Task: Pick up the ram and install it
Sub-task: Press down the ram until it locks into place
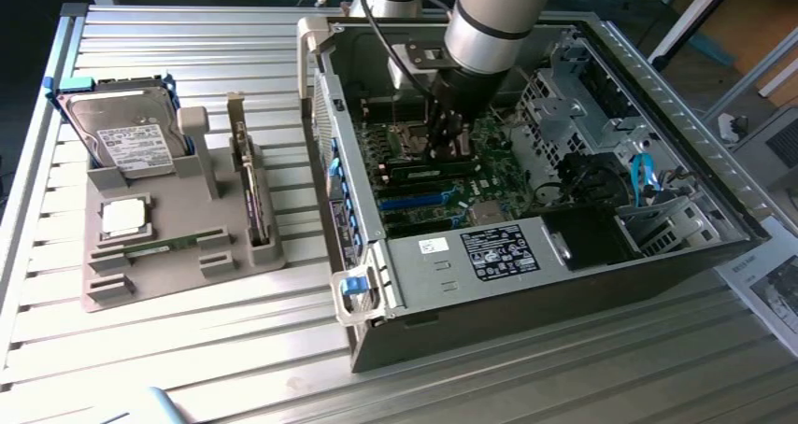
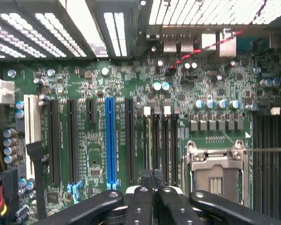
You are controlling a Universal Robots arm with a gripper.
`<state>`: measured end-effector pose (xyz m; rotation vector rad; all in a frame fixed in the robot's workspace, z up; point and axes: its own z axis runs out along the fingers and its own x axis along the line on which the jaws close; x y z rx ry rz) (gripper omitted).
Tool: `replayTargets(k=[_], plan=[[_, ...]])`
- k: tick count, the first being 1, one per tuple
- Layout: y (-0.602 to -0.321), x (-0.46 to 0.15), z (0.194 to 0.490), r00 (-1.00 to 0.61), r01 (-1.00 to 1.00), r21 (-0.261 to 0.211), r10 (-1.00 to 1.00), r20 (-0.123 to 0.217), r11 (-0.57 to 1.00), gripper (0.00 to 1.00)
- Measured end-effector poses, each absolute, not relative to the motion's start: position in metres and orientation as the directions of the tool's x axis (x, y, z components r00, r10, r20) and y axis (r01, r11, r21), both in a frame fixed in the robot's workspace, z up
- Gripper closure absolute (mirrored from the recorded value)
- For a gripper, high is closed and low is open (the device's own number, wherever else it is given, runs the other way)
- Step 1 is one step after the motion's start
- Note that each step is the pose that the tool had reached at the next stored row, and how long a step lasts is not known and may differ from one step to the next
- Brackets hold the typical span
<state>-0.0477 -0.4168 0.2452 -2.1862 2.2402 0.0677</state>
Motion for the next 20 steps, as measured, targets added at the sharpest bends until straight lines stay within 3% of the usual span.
replayTargets(k=[20], plan=[[-0.417, -0.087, 0.245, -0.025, -1.000, 0.007, -0.999, -0.038, 0.024, 0.90]])
